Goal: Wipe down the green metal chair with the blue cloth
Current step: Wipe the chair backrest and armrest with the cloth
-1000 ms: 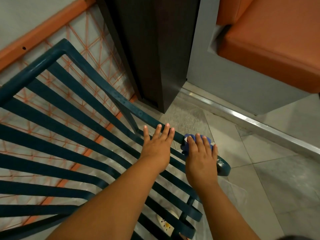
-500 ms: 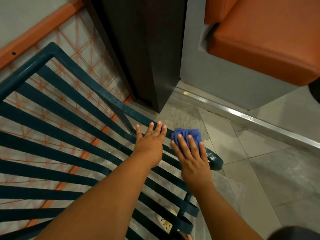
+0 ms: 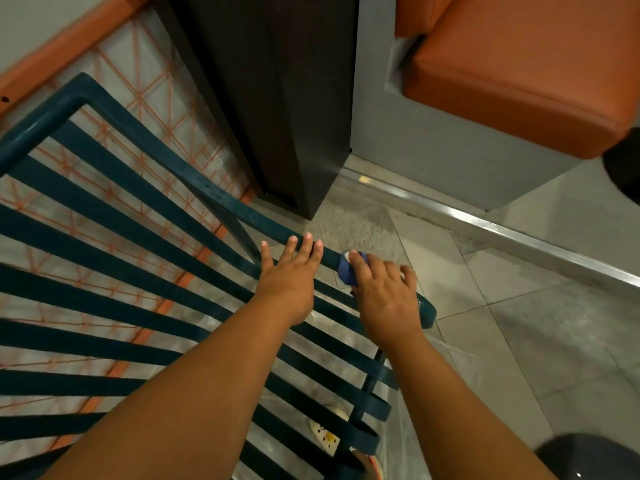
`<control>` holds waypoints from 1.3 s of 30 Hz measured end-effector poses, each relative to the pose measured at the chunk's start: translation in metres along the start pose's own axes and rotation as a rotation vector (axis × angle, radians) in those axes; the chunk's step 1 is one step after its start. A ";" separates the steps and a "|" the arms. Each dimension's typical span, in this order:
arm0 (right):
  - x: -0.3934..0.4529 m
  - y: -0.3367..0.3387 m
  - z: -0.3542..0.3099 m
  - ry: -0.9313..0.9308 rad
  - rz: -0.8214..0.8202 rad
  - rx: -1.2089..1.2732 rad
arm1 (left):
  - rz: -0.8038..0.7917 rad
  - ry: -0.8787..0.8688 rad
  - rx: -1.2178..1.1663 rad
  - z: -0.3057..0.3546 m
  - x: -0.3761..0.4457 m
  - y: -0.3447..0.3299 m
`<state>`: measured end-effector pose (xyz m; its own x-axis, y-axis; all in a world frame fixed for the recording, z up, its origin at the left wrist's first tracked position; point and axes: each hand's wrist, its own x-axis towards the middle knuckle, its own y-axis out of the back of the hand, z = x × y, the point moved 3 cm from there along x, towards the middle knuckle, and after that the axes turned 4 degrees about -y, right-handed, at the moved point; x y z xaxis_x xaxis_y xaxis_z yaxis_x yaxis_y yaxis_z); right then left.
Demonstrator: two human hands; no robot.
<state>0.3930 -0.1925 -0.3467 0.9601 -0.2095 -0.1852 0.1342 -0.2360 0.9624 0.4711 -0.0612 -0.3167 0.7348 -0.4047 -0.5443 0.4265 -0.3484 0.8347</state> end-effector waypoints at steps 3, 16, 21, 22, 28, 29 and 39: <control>-0.005 0.015 0.016 -0.060 0.013 0.042 | -0.006 -0.012 0.008 -0.001 -0.001 -0.002; -0.001 0.018 0.021 -0.016 -0.020 0.267 | 0.031 -0.013 0.010 0.000 -0.001 -0.002; 0.001 0.008 0.067 -0.252 -0.138 0.413 | 0.011 -0.020 0.007 0.001 -0.001 -0.004; 0.010 0.011 0.066 -0.285 -0.223 0.401 | 0.008 -0.022 0.004 0.001 -0.002 -0.003; 0.015 0.013 0.026 -0.179 -0.083 0.152 | 0.029 -0.014 0.022 0.002 -0.001 -0.004; 0.005 0.008 0.024 -0.160 0.006 0.109 | 0.028 -0.016 0.023 0.003 -0.001 -0.004; 0.009 0.001 0.040 -0.224 0.089 0.239 | 0.099 -0.060 0.096 0.040 -0.012 -0.013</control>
<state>0.3919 -0.2326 -0.3554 0.8839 -0.4365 -0.1676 -0.0341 -0.4177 0.9079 0.4356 -0.0856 -0.3246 0.7369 -0.4897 -0.4659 0.2986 -0.3826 0.8744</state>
